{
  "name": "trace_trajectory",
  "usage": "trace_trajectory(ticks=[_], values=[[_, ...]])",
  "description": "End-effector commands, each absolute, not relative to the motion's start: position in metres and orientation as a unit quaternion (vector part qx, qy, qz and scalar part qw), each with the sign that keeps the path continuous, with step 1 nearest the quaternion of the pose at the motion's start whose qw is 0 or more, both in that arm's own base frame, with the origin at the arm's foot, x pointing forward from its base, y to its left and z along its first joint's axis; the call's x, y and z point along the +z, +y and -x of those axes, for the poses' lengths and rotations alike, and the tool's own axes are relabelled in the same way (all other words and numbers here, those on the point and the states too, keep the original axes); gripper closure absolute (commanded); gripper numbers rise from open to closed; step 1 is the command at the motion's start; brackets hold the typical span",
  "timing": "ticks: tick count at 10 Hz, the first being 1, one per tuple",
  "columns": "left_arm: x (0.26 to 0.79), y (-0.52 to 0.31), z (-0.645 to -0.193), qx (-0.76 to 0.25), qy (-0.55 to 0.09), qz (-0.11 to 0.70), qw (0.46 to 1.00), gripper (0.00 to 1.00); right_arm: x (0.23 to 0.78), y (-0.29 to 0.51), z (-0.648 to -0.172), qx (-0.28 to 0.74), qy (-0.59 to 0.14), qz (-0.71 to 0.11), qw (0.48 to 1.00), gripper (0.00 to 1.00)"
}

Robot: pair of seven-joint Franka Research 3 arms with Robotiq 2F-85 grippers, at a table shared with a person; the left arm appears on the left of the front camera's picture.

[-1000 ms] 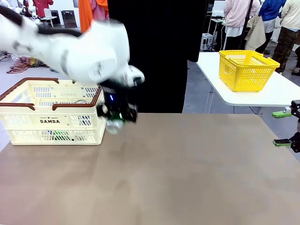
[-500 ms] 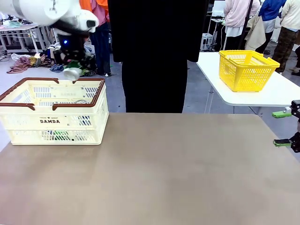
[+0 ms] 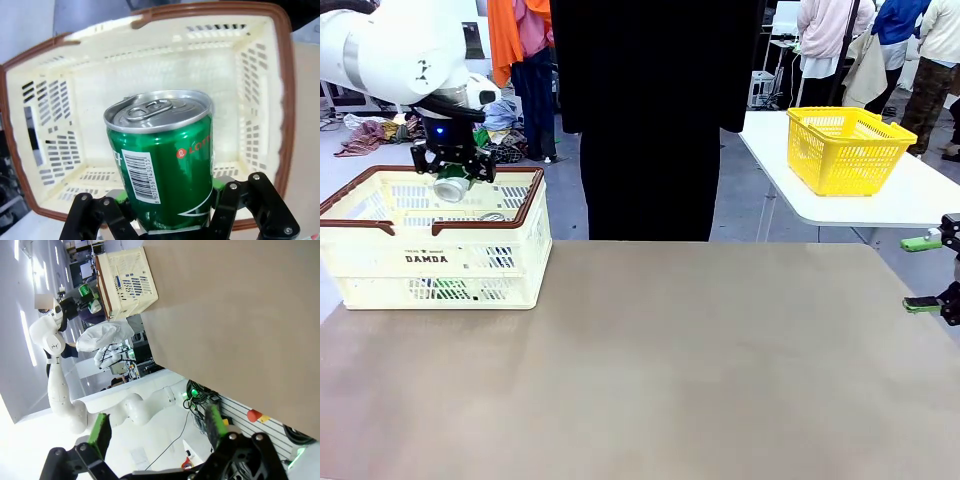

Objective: Place the drinks into the Shopping basket.
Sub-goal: Pick up one drink and place it into the Shopping basket.

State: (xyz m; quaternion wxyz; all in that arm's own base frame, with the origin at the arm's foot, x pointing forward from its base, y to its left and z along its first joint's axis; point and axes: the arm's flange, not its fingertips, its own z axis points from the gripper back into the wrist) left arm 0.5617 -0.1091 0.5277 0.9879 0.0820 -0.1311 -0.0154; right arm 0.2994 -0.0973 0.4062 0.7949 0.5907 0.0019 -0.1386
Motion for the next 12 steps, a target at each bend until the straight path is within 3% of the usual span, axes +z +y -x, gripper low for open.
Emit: trace_trajectory(ticks=[1, 4, 7, 10, 12], values=[[0.54, -0.112, -0.559, -0.027, -0.142, -0.091, 0.985, 1.0, 0.412, -0.096, -0.302, -0.147, 0.002, -0.598, 0.788, 0.0], [0.536, -0.121, -0.559, -0.025, -0.139, -0.081, 0.987, 1.0, 0.412, -0.096, -0.302, -0.147, 0.002, -0.598, 0.788, 0.0], [0.542, -0.039, -0.572, -0.04, -0.157, -0.002, 0.987, 1.0, 0.412, -0.096, -0.302, -0.147, 0.002, -0.598, 0.788, 0.0], [0.512, 0.022, -0.584, -0.079, -0.116, 0.023, 0.99, 1.0, 0.412, -0.096, -0.302, -0.147, 0.002, -0.598, 0.788, 0.0], [0.493, 0.057, -0.606, -0.099, -0.127, 0.053, 0.985, 1.0, 0.412, -0.096, -0.302, -0.147, 0.002, -0.598, 0.788, 0.0]])
